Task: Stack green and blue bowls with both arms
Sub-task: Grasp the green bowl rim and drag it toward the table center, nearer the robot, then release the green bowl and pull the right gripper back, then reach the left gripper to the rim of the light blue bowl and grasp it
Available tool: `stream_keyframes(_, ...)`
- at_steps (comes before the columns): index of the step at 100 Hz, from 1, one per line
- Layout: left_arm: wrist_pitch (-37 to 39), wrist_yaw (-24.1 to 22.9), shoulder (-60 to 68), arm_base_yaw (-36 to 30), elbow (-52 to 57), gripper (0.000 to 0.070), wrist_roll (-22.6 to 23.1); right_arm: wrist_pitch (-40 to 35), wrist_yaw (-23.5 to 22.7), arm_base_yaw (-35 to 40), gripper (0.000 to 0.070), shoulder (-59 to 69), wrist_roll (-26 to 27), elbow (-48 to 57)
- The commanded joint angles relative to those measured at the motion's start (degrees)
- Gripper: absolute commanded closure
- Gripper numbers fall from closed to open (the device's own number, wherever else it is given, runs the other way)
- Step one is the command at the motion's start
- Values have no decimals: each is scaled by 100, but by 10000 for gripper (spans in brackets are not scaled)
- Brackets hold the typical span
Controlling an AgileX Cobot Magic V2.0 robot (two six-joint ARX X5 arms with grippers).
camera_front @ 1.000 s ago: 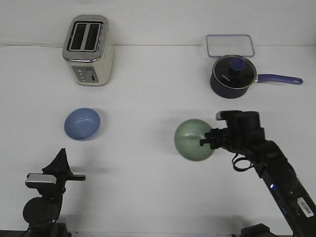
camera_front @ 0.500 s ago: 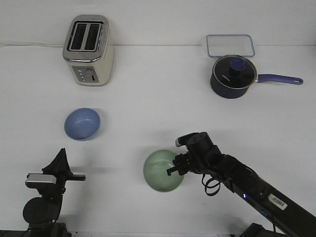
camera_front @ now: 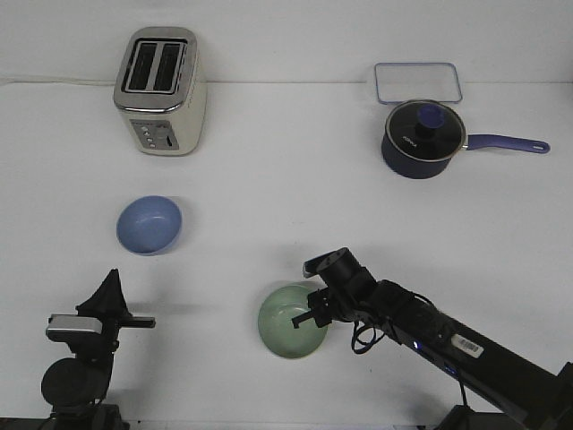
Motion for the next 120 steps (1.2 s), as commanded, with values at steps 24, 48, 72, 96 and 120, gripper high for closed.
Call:
stream_keyframes(24,103,-4,-11,0,-107,686,-31,-28,127,63,432,142,-72,42)
stream_keyframes(48,240,-13,-11,0,-57,690,-935,170,140,-116,399,-433,-166,61)
stream_keyframes(72,205,-4,-9,0,195,689,-2326,387,1051,-470,400,-1834,-839,61)
stream_keyframes(96,-1128,11,433,2,1255,688,-2660,686,2273,-584,400,-3298,-1115,-391)
stream_keyframes(120,-2809,-199,2461,2,3032,688,-1635,1067,2402,-586,400,-4717,-1054,-1681)
